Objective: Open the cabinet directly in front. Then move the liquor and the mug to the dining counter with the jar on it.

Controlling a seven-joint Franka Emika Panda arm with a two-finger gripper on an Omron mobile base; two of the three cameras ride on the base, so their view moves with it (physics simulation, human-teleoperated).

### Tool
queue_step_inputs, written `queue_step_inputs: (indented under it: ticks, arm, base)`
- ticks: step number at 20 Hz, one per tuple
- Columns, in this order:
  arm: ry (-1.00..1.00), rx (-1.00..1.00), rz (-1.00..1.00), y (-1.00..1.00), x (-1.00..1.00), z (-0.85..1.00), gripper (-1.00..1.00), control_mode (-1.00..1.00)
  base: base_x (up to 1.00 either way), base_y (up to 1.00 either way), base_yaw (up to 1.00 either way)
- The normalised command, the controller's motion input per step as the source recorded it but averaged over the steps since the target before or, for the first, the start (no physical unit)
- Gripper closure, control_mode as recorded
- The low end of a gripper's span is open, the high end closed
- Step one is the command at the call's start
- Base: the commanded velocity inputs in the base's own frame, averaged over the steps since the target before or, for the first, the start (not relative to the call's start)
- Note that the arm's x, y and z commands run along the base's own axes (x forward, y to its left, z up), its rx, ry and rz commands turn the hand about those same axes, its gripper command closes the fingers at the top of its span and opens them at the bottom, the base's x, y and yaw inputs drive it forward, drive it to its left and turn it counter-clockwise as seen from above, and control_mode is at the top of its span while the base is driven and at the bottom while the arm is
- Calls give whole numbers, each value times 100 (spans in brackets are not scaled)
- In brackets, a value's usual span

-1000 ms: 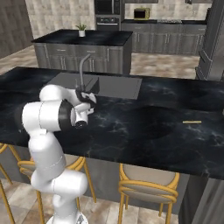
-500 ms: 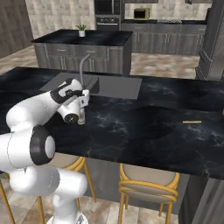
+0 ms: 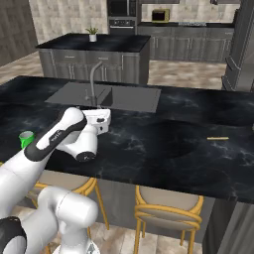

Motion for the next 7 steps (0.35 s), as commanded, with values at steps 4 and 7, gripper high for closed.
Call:
queue_step_inputs:
  ticks: [4, 7]
  arm:
    - [-16, 7, -17, -63, -100, 0, -100, -100]
    - [-12, 3, -6, -13, -95, -4, -100, -100]
  base:
    - [0, 0, 0]
    - [0, 0, 0]
